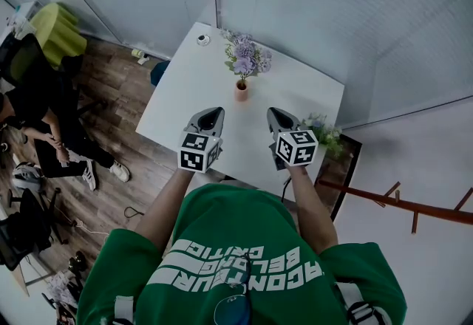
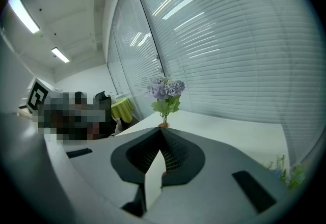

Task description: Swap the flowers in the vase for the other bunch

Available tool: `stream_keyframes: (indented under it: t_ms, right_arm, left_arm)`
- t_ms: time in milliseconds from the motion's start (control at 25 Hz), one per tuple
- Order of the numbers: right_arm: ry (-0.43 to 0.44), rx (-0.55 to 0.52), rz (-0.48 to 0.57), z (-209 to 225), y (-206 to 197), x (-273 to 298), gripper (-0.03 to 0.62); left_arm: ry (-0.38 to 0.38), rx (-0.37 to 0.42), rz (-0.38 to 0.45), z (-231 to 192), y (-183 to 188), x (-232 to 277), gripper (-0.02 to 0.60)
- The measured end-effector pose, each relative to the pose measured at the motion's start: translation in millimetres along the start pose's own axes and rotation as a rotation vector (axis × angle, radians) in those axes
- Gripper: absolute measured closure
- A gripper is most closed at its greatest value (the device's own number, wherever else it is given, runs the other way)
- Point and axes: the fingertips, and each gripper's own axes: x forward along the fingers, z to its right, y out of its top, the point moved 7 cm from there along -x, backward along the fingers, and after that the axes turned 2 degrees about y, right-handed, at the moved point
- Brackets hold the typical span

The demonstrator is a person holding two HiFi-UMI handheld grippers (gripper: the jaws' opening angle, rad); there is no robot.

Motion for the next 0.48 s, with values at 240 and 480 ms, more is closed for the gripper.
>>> stream_keyframes:
  t_ms: [240,480]
  right_arm:
    - [0.005,0.0,-0.002,2.4,-1.4,2.0,0.58]
    - [0.006,0.007,-0.001,7.1,-2.9,-0.6,0.58]
  left_arm:
    - [0.0,0.01,0.0,0.2,-0.3,4.7,0.574]
    - [0.001,0.008,0.014,2.2,5.7,10.0,0.574]
